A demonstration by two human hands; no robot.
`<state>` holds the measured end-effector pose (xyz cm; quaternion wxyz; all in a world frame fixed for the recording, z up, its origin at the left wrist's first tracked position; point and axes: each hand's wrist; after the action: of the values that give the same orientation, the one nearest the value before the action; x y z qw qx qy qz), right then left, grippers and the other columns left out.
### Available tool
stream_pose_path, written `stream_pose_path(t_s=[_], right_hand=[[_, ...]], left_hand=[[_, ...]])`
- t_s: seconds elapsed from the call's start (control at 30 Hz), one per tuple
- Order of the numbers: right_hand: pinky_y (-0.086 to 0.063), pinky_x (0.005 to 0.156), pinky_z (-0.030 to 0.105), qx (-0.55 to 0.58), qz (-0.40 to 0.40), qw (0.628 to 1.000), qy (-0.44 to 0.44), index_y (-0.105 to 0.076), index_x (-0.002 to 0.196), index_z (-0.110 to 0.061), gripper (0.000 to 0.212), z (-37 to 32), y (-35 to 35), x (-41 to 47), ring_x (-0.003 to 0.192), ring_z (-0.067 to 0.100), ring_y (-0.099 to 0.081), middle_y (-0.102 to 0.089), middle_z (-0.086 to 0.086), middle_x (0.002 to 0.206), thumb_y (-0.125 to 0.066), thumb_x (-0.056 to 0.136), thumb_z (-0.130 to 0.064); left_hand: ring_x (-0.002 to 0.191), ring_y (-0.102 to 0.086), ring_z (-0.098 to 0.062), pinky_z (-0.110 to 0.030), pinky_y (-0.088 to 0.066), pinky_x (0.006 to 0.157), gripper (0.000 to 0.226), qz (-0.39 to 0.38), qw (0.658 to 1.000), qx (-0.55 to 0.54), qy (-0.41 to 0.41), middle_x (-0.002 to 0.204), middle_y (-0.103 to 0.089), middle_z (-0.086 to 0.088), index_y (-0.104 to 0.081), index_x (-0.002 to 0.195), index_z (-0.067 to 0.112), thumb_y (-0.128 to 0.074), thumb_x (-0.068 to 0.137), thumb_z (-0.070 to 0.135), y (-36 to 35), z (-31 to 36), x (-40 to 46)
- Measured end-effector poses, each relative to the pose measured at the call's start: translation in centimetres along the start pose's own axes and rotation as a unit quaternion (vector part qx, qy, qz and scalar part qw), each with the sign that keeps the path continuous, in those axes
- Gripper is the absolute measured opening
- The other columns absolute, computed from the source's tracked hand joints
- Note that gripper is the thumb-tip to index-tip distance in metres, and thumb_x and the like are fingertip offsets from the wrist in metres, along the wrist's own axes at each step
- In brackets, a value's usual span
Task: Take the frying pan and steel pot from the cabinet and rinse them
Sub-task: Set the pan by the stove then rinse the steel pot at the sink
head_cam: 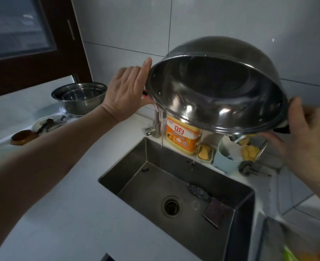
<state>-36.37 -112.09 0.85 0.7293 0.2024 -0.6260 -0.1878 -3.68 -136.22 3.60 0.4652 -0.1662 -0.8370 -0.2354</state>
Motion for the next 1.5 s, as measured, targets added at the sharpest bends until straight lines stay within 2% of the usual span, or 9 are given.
stream_pose_path(t_s=[0.1,0.2,0.53,0.67,0.8,0.97,1.23,1.37,1.5], right_hand=[[-0.05,0.055,0.05,0.025,-0.014,0.999,0.022,-0.021,0.149,-0.017,0.099,-0.5,-1.0,-1.2,0.081,0.035,-0.039,-0.033,0.016,0.104,-0.084,0.073,-0.018],[-0.049,0.053,0.047,0.044,-0.041,0.998,0.036,-0.005,0.156,-0.031,0.097,-1.1,-1.9,-3.0,0.076,0.034,-0.041,-0.034,0.017,0.102,-0.066,0.081,-0.028],[-0.051,0.048,0.042,0.04,-0.181,0.982,-0.043,-0.018,0.15,-0.024,0.13,-3.9,-4.6,-8.7,0.064,0.038,-0.055,-0.036,0.014,0.1,-0.097,0.048,-0.01],[-0.051,0.052,0.043,0.042,-0.189,0.979,-0.059,-0.005,0.156,-0.029,0.142,-4.1,-4.9,-8.6,0.067,0.038,-0.054,-0.036,0.014,0.1,-0.096,0.049,-0.009],[-0.05,0.054,0.042,0.029,-0.183,0.981,-0.065,-0.017,0.151,-0.024,0.13,-4.6,-4.9,-8.0,0.068,0.036,-0.052,-0.037,0.014,0.1,-0.096,0.049,-0.009],[-0.053,0.054,0.043,0.02,-0.229,0.968,-0.103,-0.007,0.156,-0.028,0.137,-5.5,-5.2,-9.3,0.071,0.036,-0.056,-0.04,0.016,0.103,-0.095,0.053,-0.01],[-0.058,0.057,0.044,0.04,-0.34,0.92,-0.189,0.002,0.156,-0.032,0.147,-5.1,-6.7,-14.3,0.074,0.037,-0.062,-0.037,0.009,0.107,-0.098,0.048,-0.02],[-0.057,0.07,0.047,0.042,-0.422,0.874,-0.235,0.016,0.152,-0.04,0.144,-4.7,-8.5,-18.7,0.089,0.036,-0.063,-0.041,0.009,0.118,-0.093,0.058,-0.033],[-0.05,0.092,0.04,0.088,-0.523,0.796,-0.293,0.038,0.138,-0.048,0.138,-4.5,-11.7,-24.0,0.107,0.023,-0.055,-0.038,0.007,0.128,-0.083,0.072,-0.043]], left_hand=[[0.08,-0.062,-0.029,-0.038,-0.047,0.076,0.1,-0.041,0.999,-0.024,-0.007,0.095,-0.064,-0.019,-0.028,0.132,-0.009,-0.07,0.076,0.062,-1.0,0.5,-2.1],[0.078,-0.061,-0.031,-0.041,-0.048,0.072,0.095,-0.072,0.995,-0.071,-0.013,0.094,-0.063,-0.021,-0.027,0.134,-0.01,-0.062,0.083,0.063,-2.0,1.6,-4.8],[0.086,-0.063,-0.033,-0.044,-0.049,0.078,0.087,-0.181,0.967,-0.177,-0.018,0.102,-0.064,-0.021,-0.025,0.139,-0.006,-0.045,0.089,0.063,-4.3,5.0,-13.3],[0.085,-0.062,-0.033,-0.042,-0.046,0.078,0.088,-0.179,0.964,-0.196,-0.028,0.1,-0.063,-0.02,-0.024,0.139,-0.005,-0.05,0.087,0.061,-5.6,4.4,-13.2],[0.084,-0.062,-0.034,-0.044,-0.049,0.075,0.093,-0.182,0.959,-0.212,-0.038,0.098,-0.062,-0.021,-0.02,0.141,-0.005,-0.056,0.084,0.06,-6.8,3.9,-13.0],[0.09,-0.061,-0.033,-0.044,-0.048,0.078,0.104,-0.215,0.944,-0.246,-0.038,0.105,-0.062,-0.022,-0.01,0.147,-0.003,-0.057,0.08,0.062,-7.7,4.7,-14.8],[0.086,-0.063,-0.032,-0.042,-0.053,0.075,0.127,-0.379,0.864,-0.326,-0.053,0.11,-0.061,-0.022,0.016,0.149,0.004,-0.061,0.068,0.065,-9.0,9.5,-18.0],[0.108,-0.059,-0.026,-0.04,-0.046,0.097,0.142,-0.49,0.808,-0.315,-0.083,0.128,-0.054,-0.016,0.039,0.14,0.014,-0.072,0.067,0.063,-10.2,13.2,-20.6],[0.129,-0.046,-0.022,-0.038,-0.031,0.111,0.141,-0.597,0.73,-0.325,-0.074,0.147,-0.039,-0.011,0.041,0.137,0.02,-0.075,0.067,0.06,-12.1,16.7,-23.7]])
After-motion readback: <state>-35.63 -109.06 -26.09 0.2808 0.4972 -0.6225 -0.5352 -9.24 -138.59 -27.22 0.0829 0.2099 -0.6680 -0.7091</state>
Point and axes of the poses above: each hand's wrist, its own x-axis towards the middle knuckle, its own y-axis out of the back of the hand, z = x × y
